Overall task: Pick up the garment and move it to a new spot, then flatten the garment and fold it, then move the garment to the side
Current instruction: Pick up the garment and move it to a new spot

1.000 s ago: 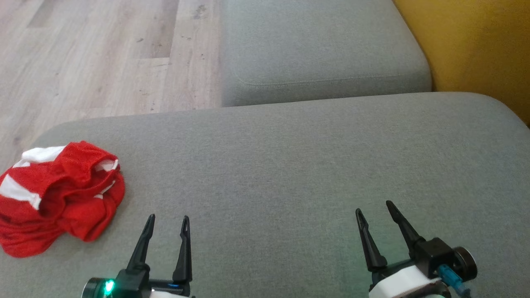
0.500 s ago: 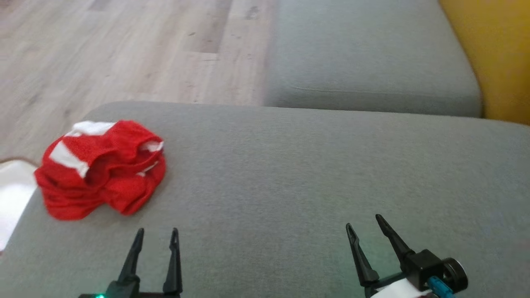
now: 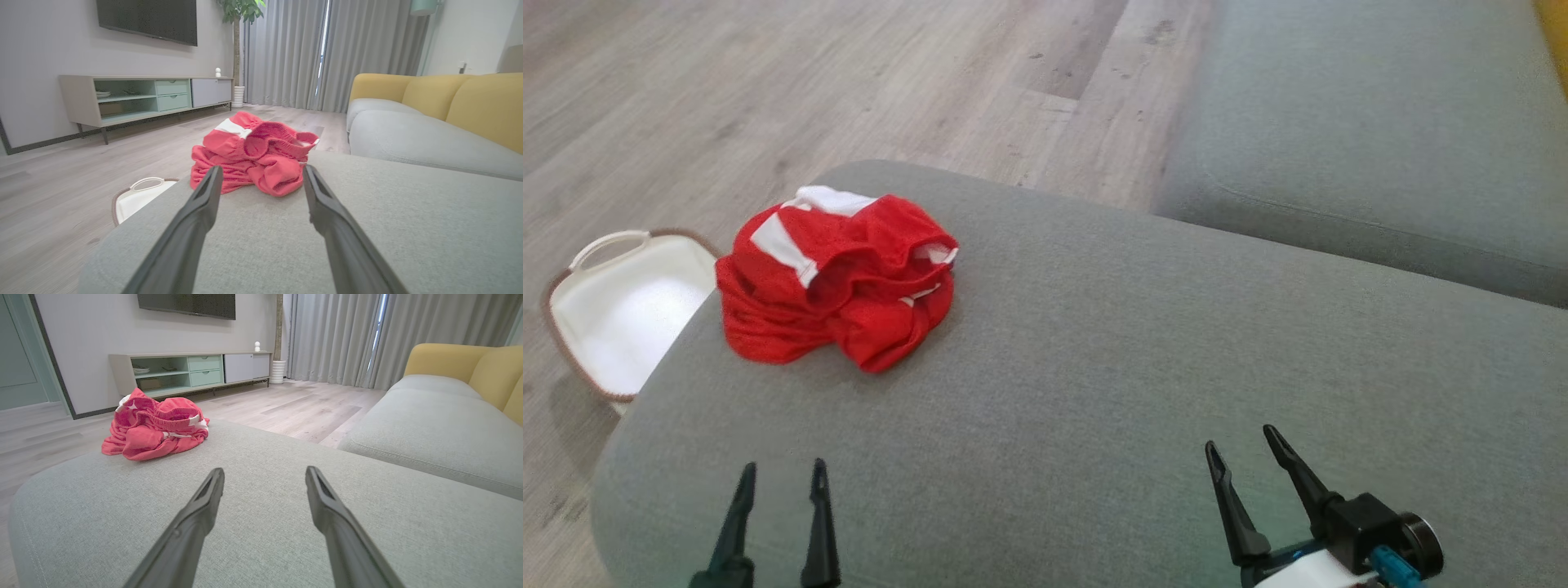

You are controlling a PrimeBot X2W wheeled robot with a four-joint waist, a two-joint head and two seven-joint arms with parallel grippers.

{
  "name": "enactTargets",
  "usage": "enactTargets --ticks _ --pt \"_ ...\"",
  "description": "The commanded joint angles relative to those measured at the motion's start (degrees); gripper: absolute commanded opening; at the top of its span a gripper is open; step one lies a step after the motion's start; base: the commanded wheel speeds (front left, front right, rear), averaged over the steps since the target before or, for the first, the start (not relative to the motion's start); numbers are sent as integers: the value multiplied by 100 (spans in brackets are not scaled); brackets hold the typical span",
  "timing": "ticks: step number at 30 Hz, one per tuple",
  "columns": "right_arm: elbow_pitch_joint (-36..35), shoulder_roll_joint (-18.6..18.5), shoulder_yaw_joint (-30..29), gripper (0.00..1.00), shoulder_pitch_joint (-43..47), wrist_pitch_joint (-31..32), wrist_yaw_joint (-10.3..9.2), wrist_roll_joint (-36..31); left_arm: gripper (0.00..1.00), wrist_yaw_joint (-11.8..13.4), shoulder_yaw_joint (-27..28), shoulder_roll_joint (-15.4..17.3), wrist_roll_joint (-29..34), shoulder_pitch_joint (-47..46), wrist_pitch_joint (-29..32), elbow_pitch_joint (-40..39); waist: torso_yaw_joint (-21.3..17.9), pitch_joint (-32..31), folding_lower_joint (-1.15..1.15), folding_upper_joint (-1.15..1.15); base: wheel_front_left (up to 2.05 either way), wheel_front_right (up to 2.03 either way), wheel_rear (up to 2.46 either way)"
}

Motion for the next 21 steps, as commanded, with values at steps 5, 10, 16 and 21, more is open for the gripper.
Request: enactTargets --ticks 5,10,16,21 --pt "-157 -68 117 100 -327 -63 44 54 100 61 329 16 12 -233 -56 -352 121 88 1 0 0 0 0" --pt "-144 -68 137 100 -330 -63 44 61 100 14 392 110 112 -374 -56 -493 164 139 1 0 0 0 0" --pt "-185 -68 9 100 -274 -63 44 -95 100 -300 148 640 333 -1305 -56 -491 240 377 1 0 0 0 0" --pt "-288 -117 -90 100 -595 -63 44 -505 100 -514 -247 1252 201 -2910 297 -149 138 1140 1 0 0 0 0"
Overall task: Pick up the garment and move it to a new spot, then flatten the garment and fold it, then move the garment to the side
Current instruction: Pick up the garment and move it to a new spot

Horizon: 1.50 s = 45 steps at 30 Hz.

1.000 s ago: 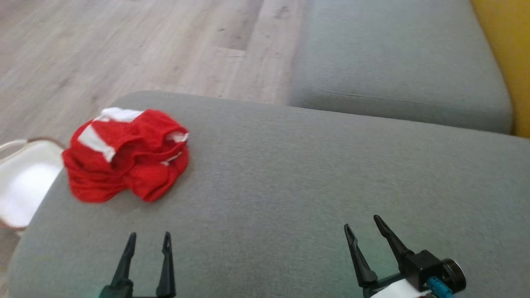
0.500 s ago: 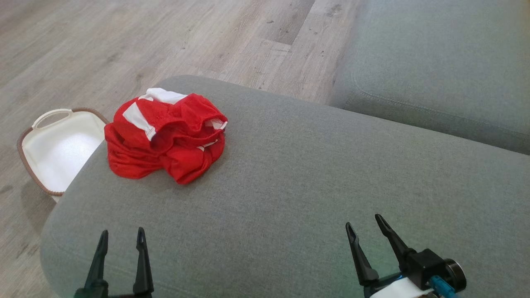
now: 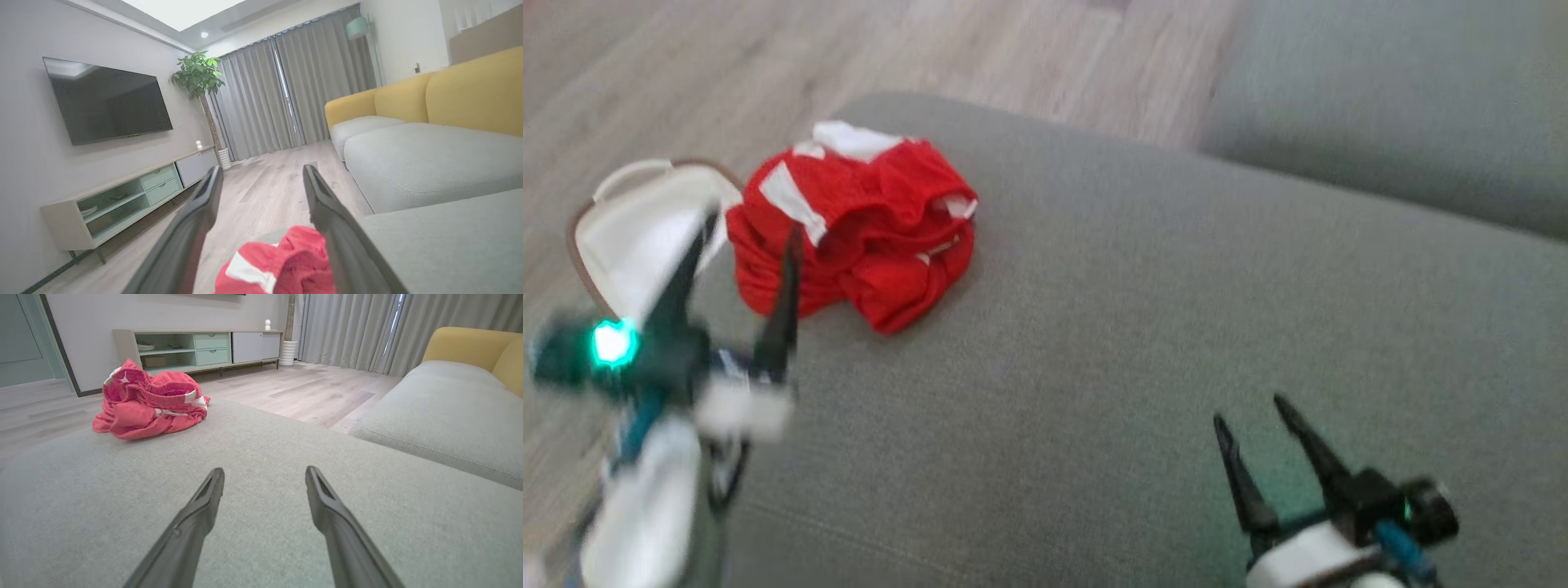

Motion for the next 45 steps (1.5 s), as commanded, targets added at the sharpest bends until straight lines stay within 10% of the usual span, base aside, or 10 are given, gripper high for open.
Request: enactTargets --ticks 1,13,27,28,29,45 --pt "-286 -166 69 100 -554 -63 44 -123 100 -34 -40 289 -149 -1020 228 12 -111 639 0 0 0 0 0" --pt "-1016 -1211 -92 100 -1140 -63 44 -318 100 -53 -2022 837 -2154 -4604 2068 2863 -360 2160 0 0 0 0 0" --pt "-1643 -1713 -398 100 -1021 -63 44 -316 100 -53 -3282 661 -3421 -5262 2645 4872 -473 3023 0 0 0 0 0" --pt "-1658 -1724 -404 100 -1030 -63 44 -316 80 -53 -3376 652 -3446 -5271 2631 4942 -470 3058 0 0 0 0 0" --pt "-1660 -1726 -406 100 -1038 -63 44 -312 0 -53 -3488 660 -3453 -5294 2579 4979 -466 3078 0 0 0 0 0" --pt "-1101 -730 43 100 -1070 -63 44 106 0 -54 -4904 1745 -4133 -5890 1749 4127 -1178 1227 0 0 0 0 0"
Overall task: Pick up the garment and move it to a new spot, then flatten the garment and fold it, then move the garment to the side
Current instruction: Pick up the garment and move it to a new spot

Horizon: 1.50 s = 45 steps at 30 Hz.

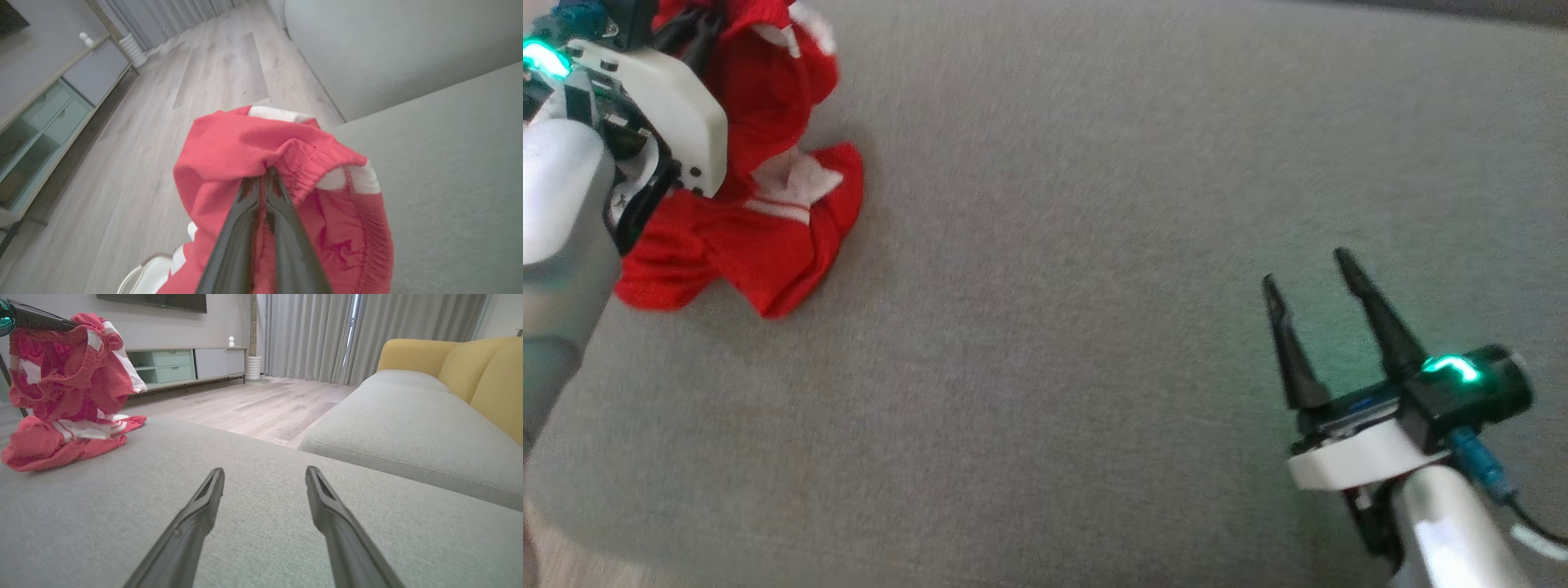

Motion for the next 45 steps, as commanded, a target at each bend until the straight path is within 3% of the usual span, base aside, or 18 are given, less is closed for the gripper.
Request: enactTargets --ticks 1,9,15,20,22,34,35,36,41,45 --pt "-112 93 176 100 87 -29 44 73 0 10 80 379 -107 -403 19 -265 -432 -702 1 0 0 0 0" --pt "90 443 624 100 196 -29 44 433 0 10 -450 703 -856 -550 450 -1526 -1170 -1536 1 0 0 0 0" --pt "-10 524 795 100 144 -29 44 547 0 10 -747 596 -1159 -546 392 -2309 -1809 -1599 1 0 0 0 0" --pt "-116 550 812 100 43 -29 44 630 0 10 -1163 358 -1207 -295 -76 -2654 -2344 -1417 1 0 0 0 0" --pt "-151 560 844 100 -50 -29 44 666 0 10 -1507 182 -1086 -1 -355 -2606 -2627 -1200 1 0 0 0 0" --pt "-268 567 1239 100 -520 -29 44 889 0 10 -1747 -630 -494 1215 -1511 -1104 -3391 -318 1 0 0 0 0" --pt "-262 567 1231 100 -515 -29 44 887 33 10 -1748 -683 -364 1226 -1631 -946 -3387 -319 1 0 0 0 0" --pt "-243 568 1212 100 -497 -29 44 871 100 10 -1749 -751 -253 1218 -1766 -810 -3359 -345 1 0 0 0 0" --pt "-125 568 1086 100 -272 -29 44 808 100 10 -1537 -1055 -299 1243 -2005 -573 -3010 -733 1 0 0 0 0" --pt "-117 568 942 100 -3 -29 44 866 100 16 -1019 -1087 -286 1389 -2017 -894 -2558 -1238 1 0 0 0 0"
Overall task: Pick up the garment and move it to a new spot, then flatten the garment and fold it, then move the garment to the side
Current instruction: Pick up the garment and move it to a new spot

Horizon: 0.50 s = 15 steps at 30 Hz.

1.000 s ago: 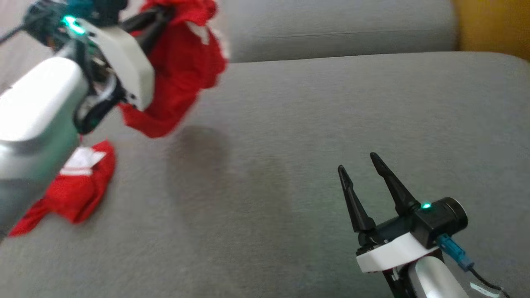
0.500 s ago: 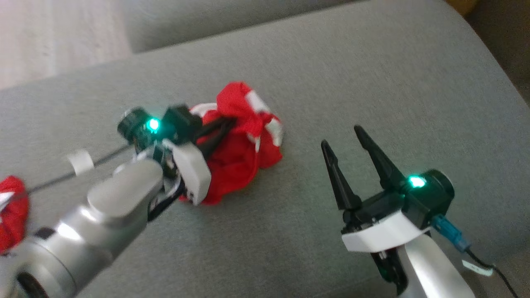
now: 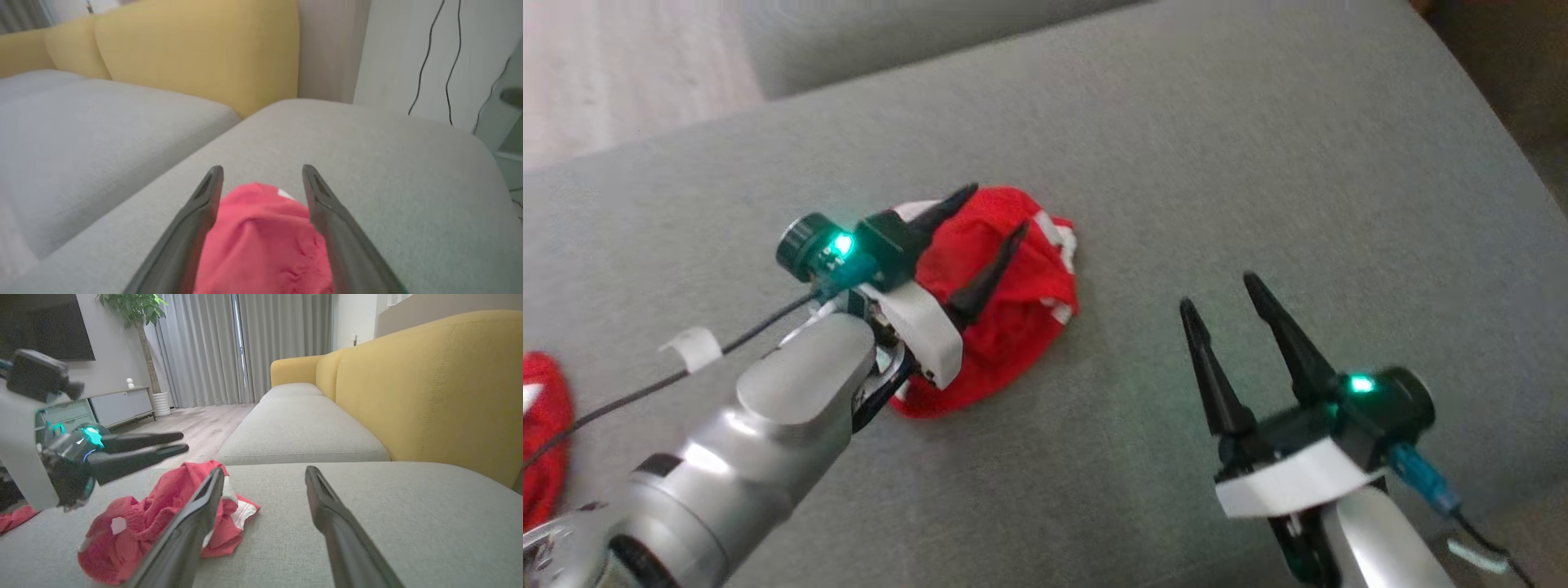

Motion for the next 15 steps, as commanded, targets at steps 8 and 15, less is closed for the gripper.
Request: enactTargets --ticks 8,15 --pt "-26 56 -234 100 421 -30 44 77 100 748 1528 655 376 764 -64 -972 1345 -1122 0 0 0 0 0" --pt "261 56 -660 100 805 -30 44 61 100 2382 3197 872 1405 2799 -65 -2737 1681 -1431 0 0 0 0 0"
